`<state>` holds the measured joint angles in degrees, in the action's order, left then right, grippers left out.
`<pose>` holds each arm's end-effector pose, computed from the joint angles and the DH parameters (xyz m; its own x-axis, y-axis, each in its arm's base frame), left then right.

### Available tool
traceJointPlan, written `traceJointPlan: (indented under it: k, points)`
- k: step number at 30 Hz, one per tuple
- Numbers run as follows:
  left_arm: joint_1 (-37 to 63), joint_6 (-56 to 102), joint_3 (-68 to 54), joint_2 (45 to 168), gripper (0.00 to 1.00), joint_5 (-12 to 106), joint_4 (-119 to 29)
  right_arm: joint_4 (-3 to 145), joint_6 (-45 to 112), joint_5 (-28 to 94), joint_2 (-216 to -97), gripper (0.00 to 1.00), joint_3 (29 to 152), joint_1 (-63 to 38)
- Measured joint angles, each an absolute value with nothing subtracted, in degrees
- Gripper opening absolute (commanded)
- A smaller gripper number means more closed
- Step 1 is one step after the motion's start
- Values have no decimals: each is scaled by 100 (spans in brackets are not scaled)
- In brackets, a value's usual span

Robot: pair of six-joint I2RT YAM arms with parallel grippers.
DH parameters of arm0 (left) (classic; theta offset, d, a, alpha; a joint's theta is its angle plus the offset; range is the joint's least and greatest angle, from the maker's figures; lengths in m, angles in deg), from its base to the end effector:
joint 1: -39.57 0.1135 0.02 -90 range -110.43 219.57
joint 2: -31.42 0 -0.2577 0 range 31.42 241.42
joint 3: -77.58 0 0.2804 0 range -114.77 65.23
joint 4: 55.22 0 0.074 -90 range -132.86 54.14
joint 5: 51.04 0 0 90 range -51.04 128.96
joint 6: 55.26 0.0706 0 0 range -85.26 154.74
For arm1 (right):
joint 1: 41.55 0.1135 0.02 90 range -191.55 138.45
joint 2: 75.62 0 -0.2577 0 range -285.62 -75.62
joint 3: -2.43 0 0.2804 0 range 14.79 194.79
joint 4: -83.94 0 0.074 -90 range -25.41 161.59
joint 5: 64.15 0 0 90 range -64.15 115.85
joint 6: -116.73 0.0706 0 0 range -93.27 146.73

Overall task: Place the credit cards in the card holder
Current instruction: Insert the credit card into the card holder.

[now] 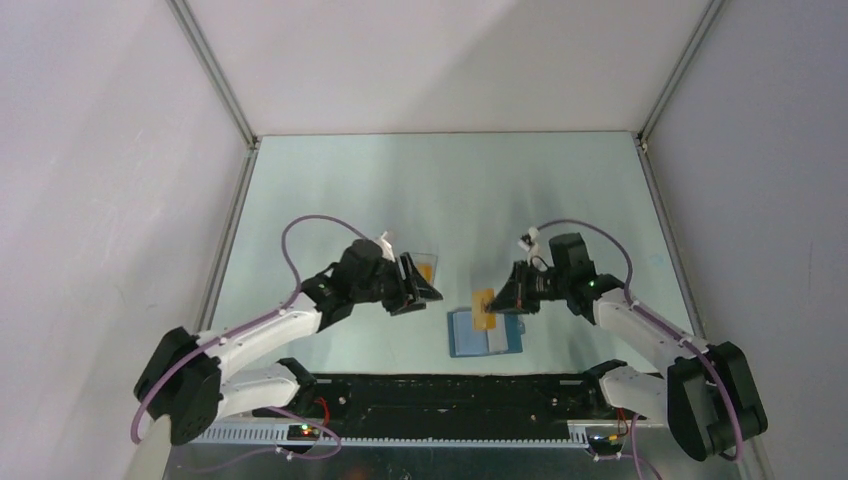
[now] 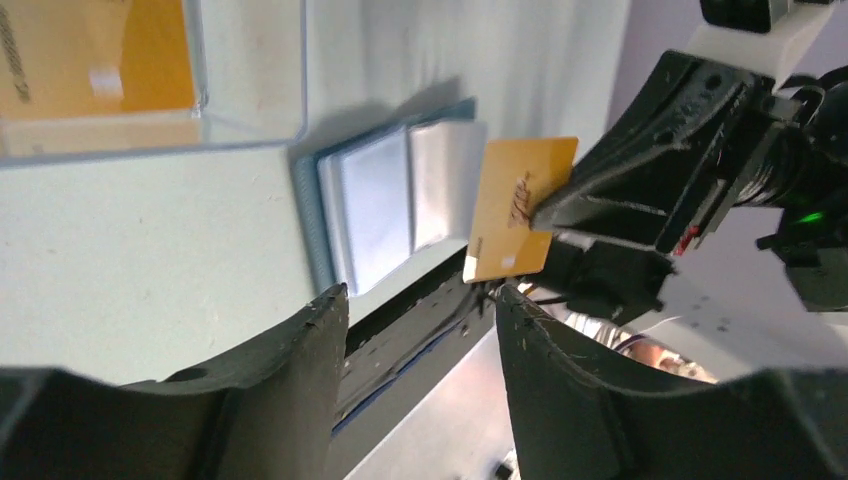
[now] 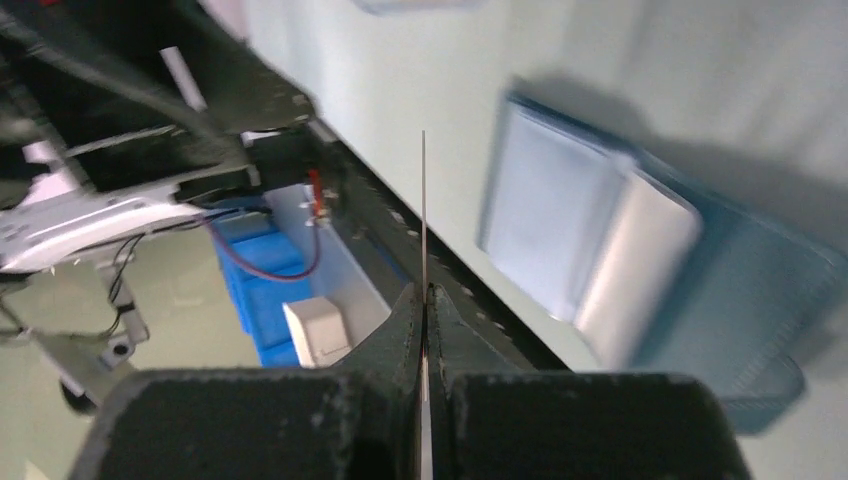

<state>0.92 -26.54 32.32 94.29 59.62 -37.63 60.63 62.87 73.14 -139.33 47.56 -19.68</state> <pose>0.2064 -0.1970 0.1773 -0.9263 -0.3099 -0.2143 -0.0058 0.5803 -0.8143 0.2242 0.1459 0.1738 -0.9488 0.0502 -0.3118 -0.2486 0.4905 0.8353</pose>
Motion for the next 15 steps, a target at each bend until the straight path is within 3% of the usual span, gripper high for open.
traceJointPlan:
  k: [6,15]
  points:
    - [-676,-2625,3169,10310,54,5556,-3710,5940,6243,6536,-13677,0,3897,-1998]
    - [-1100,-2621,2782,11298,39,5210,-3634,6163,6062,5618,-13388,0,3825,-2001]
